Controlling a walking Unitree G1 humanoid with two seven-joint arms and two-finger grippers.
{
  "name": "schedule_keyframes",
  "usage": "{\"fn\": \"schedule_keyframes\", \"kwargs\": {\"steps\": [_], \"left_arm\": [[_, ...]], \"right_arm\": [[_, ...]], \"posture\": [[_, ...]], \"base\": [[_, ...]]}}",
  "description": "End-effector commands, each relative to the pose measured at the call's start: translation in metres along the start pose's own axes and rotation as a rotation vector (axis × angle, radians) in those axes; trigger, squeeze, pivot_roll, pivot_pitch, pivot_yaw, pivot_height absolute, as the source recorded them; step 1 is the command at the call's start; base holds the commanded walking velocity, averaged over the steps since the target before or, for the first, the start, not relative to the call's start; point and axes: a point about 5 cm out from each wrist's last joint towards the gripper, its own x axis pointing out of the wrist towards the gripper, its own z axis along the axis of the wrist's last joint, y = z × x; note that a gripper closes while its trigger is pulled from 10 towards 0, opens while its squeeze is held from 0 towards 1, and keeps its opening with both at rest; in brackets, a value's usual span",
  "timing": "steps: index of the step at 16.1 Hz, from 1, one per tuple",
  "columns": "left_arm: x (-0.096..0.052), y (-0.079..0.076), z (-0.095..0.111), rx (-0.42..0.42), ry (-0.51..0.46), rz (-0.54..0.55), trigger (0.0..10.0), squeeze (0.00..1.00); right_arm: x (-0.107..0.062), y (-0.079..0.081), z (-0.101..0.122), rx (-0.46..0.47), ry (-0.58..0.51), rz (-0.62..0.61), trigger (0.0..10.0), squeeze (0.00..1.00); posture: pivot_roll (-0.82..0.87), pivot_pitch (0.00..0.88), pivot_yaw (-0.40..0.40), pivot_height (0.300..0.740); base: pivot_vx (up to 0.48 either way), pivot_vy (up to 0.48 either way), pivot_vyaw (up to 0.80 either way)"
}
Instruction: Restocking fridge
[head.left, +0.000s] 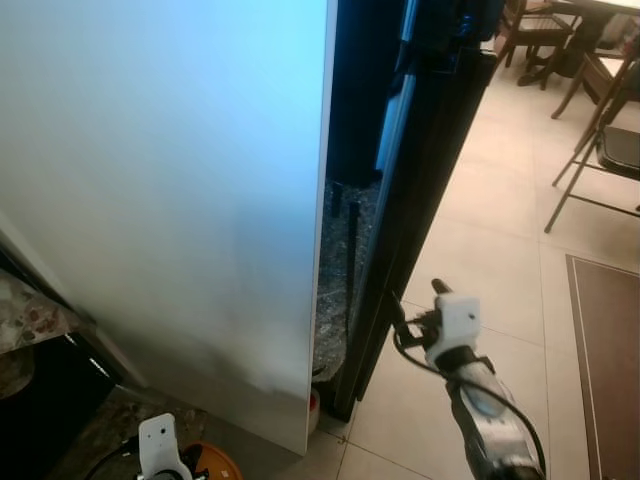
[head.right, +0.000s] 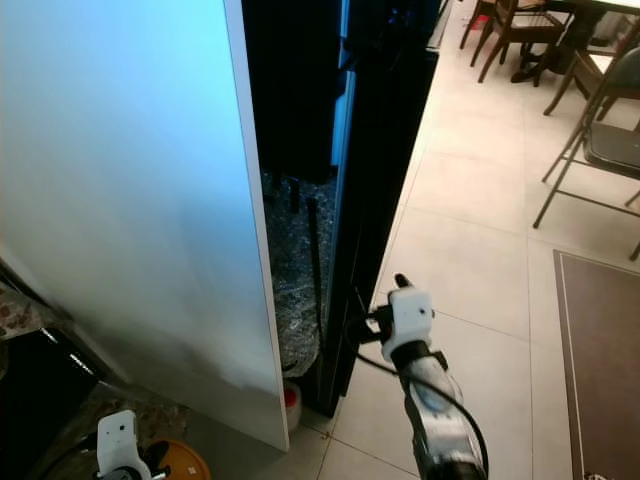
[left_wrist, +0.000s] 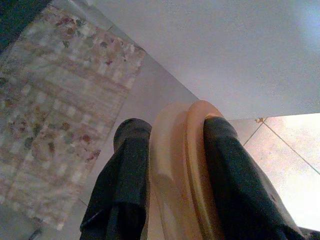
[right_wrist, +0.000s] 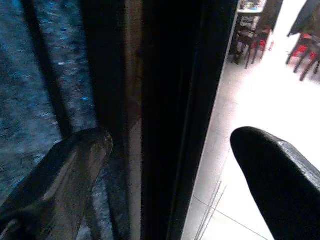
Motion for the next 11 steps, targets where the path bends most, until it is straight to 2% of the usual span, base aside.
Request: {"fn": "schedule_keyframes", "kwargs": {"steps": [1,8,11], "left_arm": [[-0.002,-0.003,-0.010,-0.005,0.043,-0.006,10.0,0.00],[-0.002,-0.003,-0.014,-0.009,0.055,-0.006,10.0,0.00],[-0.002,-0.003,-0.012,-0.010,0.051,-0.006,10.0,0.00]], "right_arm": [[0.002,-0.004,-0.001,-0.007,0.021,-0.015,10.0,0.00],[0.015,0.002,0.002,0.026,0.030,0.069,10.0,0.00],[0.020,-0.002,0.006,0.008,0.032,0.081,10.0,0.00]], "posture": [[-0.01,0.025,-0.038,0.740],[-0.01,0.030,-0.036,0.740],[-0.01,0.030,-0.036,0.740]], "base": [[0.000,0.000,0.00],[0.000,0.000,0.00],[0.000,0.000,0.00]]}}
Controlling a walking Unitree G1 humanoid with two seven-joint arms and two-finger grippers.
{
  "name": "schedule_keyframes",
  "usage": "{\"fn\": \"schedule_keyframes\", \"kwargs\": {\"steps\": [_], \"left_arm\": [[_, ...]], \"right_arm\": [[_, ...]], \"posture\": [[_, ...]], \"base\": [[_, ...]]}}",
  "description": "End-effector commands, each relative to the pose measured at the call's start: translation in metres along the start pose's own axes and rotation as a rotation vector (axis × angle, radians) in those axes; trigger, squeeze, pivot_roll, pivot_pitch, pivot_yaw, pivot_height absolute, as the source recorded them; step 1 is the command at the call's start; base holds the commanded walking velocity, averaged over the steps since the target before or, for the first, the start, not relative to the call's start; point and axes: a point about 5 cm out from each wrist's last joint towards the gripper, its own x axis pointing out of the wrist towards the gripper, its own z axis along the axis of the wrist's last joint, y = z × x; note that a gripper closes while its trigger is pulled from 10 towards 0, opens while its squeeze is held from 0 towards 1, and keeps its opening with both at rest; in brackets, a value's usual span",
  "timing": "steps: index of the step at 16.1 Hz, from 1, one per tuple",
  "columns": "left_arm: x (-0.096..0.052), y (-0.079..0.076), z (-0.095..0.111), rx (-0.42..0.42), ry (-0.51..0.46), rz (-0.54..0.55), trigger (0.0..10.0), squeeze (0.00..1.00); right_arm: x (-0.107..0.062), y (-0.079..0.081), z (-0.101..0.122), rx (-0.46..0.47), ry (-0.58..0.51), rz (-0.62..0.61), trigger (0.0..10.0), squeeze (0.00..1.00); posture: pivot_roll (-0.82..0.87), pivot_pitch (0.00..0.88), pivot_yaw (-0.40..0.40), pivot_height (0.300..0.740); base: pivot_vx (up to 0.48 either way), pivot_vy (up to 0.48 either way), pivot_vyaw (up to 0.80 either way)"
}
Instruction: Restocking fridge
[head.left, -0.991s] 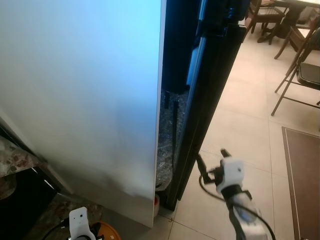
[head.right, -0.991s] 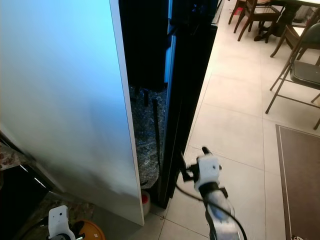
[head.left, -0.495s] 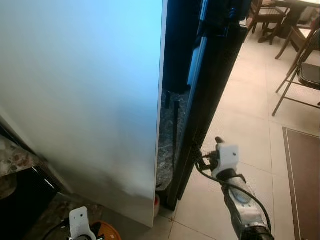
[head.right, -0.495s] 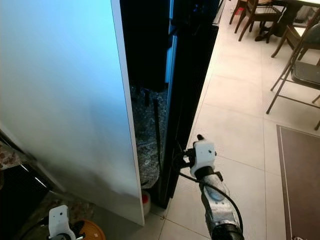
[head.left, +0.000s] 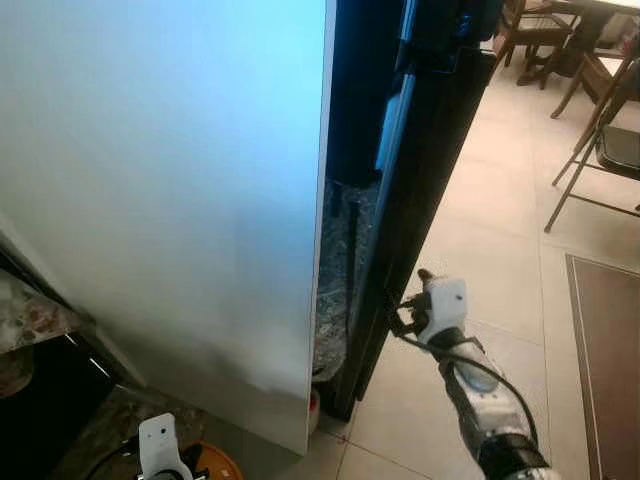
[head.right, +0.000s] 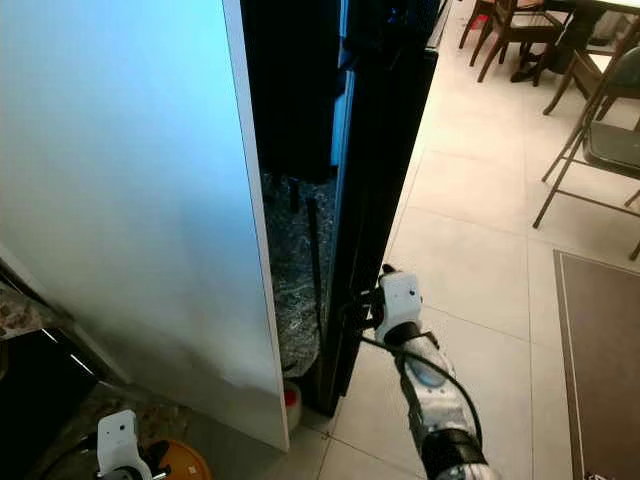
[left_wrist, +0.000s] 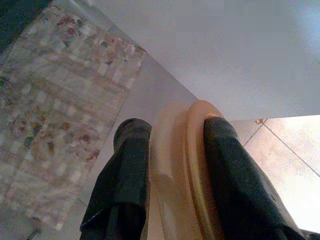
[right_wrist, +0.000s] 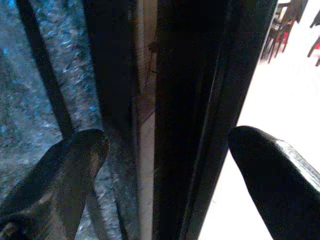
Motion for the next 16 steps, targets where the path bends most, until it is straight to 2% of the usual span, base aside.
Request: {"fn": "schedule_keyframes", "kwargs": {"steps": [1,7,9,13,14,16], "left_arm": [[-0.002,-0.003,-0.012,-0.006,0.052,-0.006,10.0,0.00],[-0.002,-0.003,-0.012,-0.006,0.052,-0.006,10.0,0.00],[-0.002,-0.004,-0.012,-0.006,0.054,-0.007,10.0,0.00],[-0.003,-0.002,-0.016,-0.016,0.061,0.000,10.0,0.00],[-0.003,-0.002,-0.016,-0.014,0.061,0.000,10.0,0.00],[-0.003,-0.002,-0.017,-0.011,0.061,-0.001,10.0,0.00]], "right_arm": [[0.001,-0.001,-0.001,-0.001,0.006,0.004,10.0,0.00],[0.002,-0.001,-0.001,0.003,0.005,0.011,10.0,0.00],[0.012,-0.010,0.012,-0.004,-0.032,-0.041,10.0,0.00],[0.018,-0.005,0.012,-0.017,-0.007,-0.028,10.0,0.00],[0.015,-0.016,0.012,-0.045,-0.012,-0.127,10.0,0.00],[0.009,-0.031,0.013,-0.077,-0.031,-0.242,10.0,0.00]], "posture": [[-0.01,0.030,-0.036,0.740],[-0.01,0.030,-0.036,0.740],[-0.01,0.027,-0.037,0.740],[-0.01,0.032,-0.040,0.740],[0.00,0.031,-0.041,0.740],[0.00,0.030,-0.042,0.740]], "base": [[0.000,0.000,0.00],[0.000,0.000,0.00],[0.000,0.000,0.00],[0.000,0.000,0.00],[0.000,0.000,0.00],[0.000,0.000,0.00]]}}
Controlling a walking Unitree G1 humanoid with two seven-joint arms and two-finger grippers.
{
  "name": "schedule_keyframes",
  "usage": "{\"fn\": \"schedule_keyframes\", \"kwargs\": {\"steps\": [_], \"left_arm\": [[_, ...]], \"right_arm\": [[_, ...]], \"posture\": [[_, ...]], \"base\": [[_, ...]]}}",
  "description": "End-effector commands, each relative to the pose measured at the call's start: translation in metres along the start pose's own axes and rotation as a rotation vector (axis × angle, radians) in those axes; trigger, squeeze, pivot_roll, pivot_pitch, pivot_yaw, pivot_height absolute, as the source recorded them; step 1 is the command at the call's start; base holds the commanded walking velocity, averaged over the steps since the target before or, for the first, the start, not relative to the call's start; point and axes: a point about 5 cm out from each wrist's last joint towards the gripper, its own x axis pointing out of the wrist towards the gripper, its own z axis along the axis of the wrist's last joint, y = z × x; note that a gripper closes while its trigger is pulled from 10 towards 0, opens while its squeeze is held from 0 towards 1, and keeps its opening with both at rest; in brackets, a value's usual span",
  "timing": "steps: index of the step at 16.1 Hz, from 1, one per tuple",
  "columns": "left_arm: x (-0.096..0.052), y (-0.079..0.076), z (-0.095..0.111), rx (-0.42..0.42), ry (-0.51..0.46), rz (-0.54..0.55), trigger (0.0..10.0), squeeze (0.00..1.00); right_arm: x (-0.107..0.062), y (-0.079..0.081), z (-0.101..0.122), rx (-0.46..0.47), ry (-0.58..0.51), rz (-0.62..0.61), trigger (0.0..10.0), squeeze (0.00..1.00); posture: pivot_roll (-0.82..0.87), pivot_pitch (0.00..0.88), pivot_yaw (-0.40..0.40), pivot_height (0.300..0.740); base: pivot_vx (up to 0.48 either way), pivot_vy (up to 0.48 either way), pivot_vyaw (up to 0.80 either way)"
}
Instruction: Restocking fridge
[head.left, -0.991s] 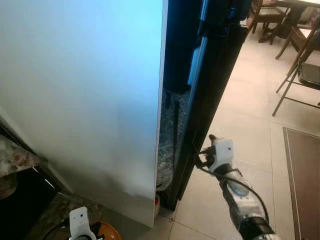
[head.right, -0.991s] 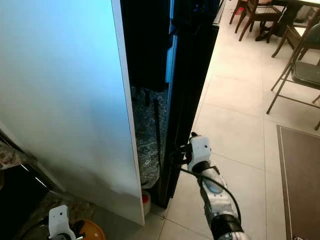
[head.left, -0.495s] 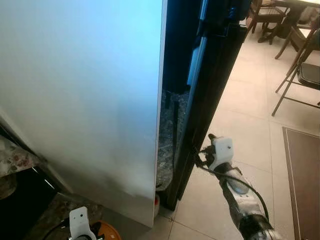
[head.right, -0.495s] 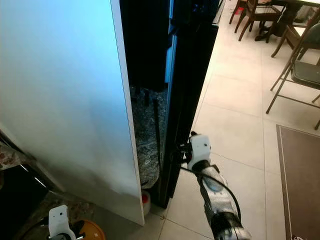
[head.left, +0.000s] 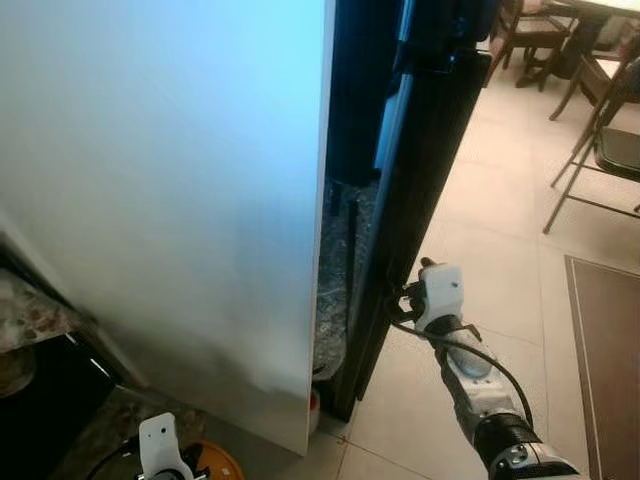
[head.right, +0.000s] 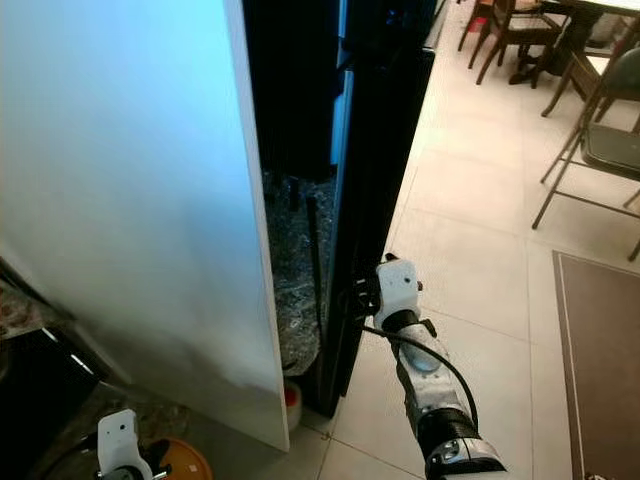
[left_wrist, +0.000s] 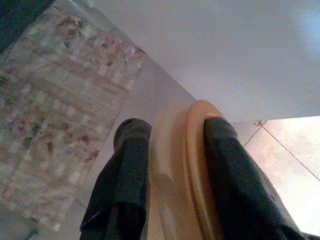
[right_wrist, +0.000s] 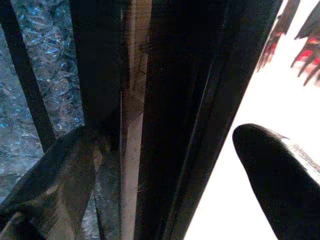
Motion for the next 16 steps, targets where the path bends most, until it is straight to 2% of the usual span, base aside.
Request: {"fn": "schedule_keyframes", "kwargs": {"steps": [1,5,6,10,12,14,16], "left_arm": [[-0.003,-0.001,-0.017,-0.001,0.063,-0.003,10.0,0.00],[-0.004,0.002,-0.018,0.000,0.068,0.004,10.0,0.00],[-0.004,0.002,-0.019,0.001,0.071,0.006,10.0,0.00],[-0.004,0.002,-0.019,0.003,0.071,0.004,10.0,0.00],[-0.004,0.001,-0.018,0.008,0.070,0.001,10.0,0.00],[-0.004,0.001,-0.019,0.011,0.072,0.000,10.0,0.00],[-0.004,0.001,-0.019,0.011,0.072,0.000,10.0,0.00]], "right_arm": [[-0.003,-0.030,0.006,-0.003,-0.025,-0.164,10.0,0.00],[-0.016,-0.046,0.000,-0.057,-0.020,-0.267,10.0,0.00],[-0.028,-0.054,-0.009,-0.086,-0.002,-0.318,10.0,0.00],[-0.043,-0.056,-0.023,-0.099,0.038,-0.363,10.0,0.00],[-0.066,-0.057,-0.051,-0.067,0.161,-0.440,10.0,0.00],[-0.076,-0.055,-0.066,0.005,0.226,-0.472,10.0,0.00],[-0.076,-0.055,-0.067,0.006,0.229,-0.474,10.0,0.00]], "posture": [[0.00,0.030,-0.042,0.740],[-0.01,0.031,-0.044,0.740],[-0.01,0.029,-0.044,0.740],[-0.01,0.025,-0.044,0.740],[-0.01,0.024,-0.043,0.740],[-0.02,0.024,-0.042,0.740],[-0.02,0.024,-0.042,0.740]], "base": [[0.000,0.000,0.00],[0.000,0.000,0.00],[0.000,0.000,0.00],[0.000,0.000,0.00],[0.000,0.000,0.00],[0.000,0.000,0.00],[0.000,0.000,0.00]]}}
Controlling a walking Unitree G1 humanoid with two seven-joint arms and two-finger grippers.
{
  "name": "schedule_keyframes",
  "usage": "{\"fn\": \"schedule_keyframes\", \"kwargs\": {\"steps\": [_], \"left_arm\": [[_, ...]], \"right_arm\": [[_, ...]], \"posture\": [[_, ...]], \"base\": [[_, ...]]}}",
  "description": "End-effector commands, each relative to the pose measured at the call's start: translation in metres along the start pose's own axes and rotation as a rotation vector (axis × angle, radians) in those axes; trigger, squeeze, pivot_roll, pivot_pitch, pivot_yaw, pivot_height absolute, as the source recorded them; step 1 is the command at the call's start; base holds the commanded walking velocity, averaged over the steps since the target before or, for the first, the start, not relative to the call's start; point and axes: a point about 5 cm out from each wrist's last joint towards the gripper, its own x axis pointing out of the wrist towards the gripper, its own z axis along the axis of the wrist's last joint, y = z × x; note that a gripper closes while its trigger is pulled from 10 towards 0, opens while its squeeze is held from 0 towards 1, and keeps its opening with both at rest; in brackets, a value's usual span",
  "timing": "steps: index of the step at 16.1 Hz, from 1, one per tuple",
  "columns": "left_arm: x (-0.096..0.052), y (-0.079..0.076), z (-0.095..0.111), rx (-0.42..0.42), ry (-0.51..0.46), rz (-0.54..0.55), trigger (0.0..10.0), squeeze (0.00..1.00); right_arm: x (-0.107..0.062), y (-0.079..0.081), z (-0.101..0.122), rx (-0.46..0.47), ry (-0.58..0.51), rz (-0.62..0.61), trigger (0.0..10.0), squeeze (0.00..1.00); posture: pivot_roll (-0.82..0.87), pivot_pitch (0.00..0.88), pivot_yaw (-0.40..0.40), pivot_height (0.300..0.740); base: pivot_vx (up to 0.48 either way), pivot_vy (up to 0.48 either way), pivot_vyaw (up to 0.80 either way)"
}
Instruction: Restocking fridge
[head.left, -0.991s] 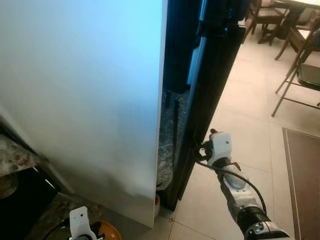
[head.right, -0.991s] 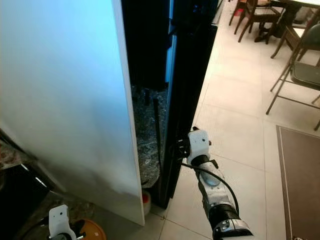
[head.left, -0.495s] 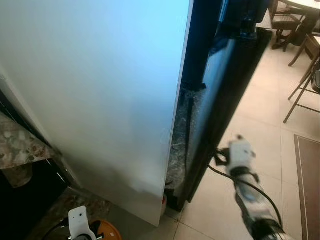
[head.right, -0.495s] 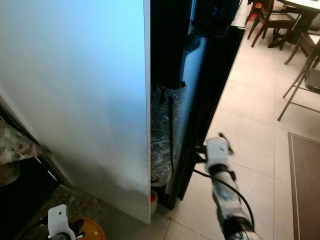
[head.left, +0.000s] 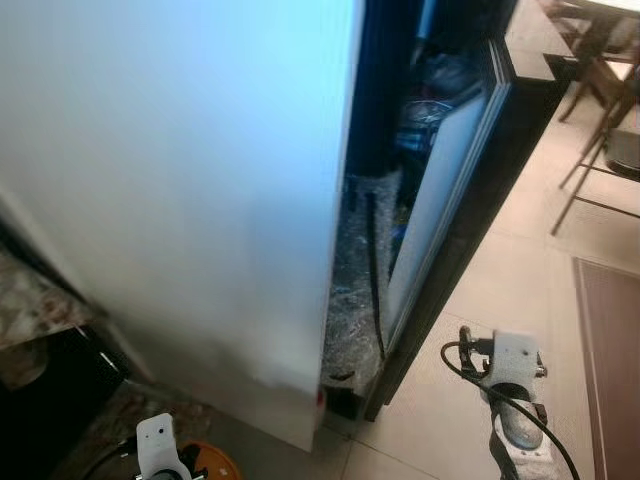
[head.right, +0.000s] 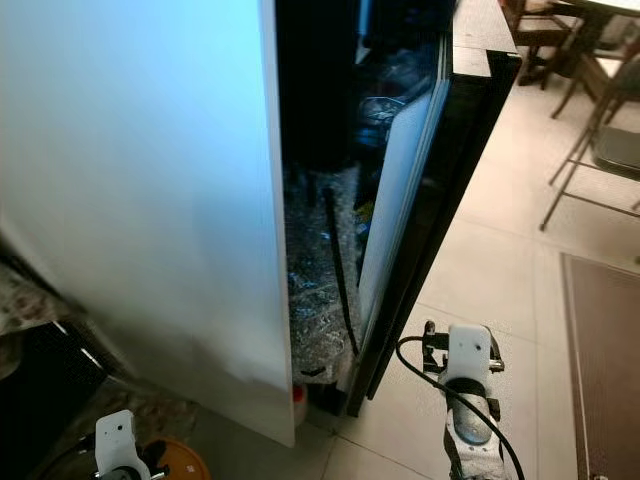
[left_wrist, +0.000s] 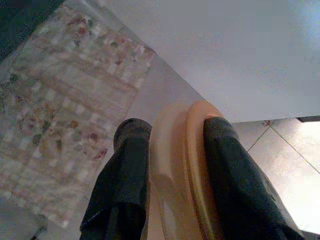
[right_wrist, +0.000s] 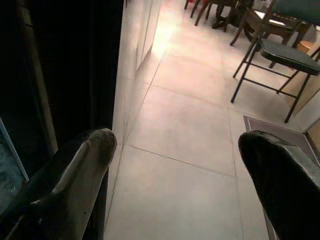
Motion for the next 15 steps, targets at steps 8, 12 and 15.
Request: {"fn": "schedule_keyframes", "kwargs": {"steps": [8,12,15], "left_arm": [[-0.004,-0.001,-0.020,0.007,0.077,-0.002,10.0,0.00],[-0.004,-0.002,-0.020,0.011,0.079,-0.004,10.0,0.00],[-0.004,-0.002,-0.020,0.011,0.080,0.001,10.0,0.00]], "right_arm": [[-0.024,0.032,-0.055,0.031,0.409,0.282,10.0,0.00],[-0.021,0.042,-0.047,0.042,0.386,0.441,10.0,0.00],[-0.003,0.037,-0.025,0.030,0.282,0.429,10.0,0.00]], "posture": [[-0.01,0.028,-0.045,0.740],[-0.02,0.029,-0.043,0.740],[-0.02,0.029,-0.044,0.740]], "base": [[0.000,0.000,0.00],[0.000,0.000,0.00],[0.000,0.000,0.00]]}}
